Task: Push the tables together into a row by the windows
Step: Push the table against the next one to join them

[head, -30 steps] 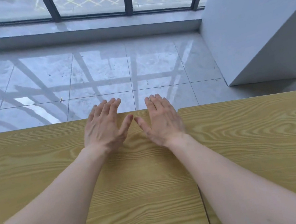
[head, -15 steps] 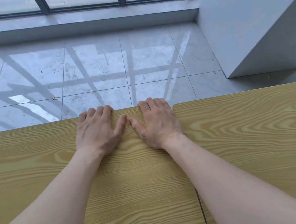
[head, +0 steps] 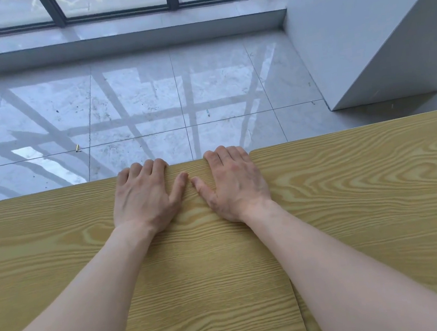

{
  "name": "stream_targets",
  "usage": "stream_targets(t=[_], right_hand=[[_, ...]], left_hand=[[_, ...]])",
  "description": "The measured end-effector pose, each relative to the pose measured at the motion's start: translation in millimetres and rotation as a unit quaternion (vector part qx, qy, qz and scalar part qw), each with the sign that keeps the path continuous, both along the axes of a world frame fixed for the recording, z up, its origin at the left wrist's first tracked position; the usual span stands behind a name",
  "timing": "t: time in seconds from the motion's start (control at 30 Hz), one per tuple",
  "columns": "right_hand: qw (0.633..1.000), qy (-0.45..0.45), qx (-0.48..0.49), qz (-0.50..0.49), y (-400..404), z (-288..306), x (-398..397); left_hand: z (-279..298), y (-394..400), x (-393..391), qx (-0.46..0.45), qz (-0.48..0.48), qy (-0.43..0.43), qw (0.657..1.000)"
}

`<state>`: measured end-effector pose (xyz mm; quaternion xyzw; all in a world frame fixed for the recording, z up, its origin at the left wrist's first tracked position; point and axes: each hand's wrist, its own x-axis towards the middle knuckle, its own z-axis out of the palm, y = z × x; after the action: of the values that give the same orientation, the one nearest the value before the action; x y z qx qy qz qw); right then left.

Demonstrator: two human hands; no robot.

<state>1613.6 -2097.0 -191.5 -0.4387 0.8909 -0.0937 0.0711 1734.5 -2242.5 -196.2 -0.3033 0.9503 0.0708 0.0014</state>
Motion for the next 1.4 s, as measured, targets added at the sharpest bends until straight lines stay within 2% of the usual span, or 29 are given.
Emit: stream_targets(t=[1.13, 1.4], right_hand=[[1.000, 0.002, 0.030, 0.006, 0.9, 3.0, 5.4], [0.998, -0.054, 0.040, 0.011, 14.6, 23.7, 16.3]], left_hand=[[0.8, 1.6, 5.5, -0.004, -0.014, -0.003, 1.000], [27.4, 30.8, 25.4, 0.037, 0.000, -0.011, 0.999]])
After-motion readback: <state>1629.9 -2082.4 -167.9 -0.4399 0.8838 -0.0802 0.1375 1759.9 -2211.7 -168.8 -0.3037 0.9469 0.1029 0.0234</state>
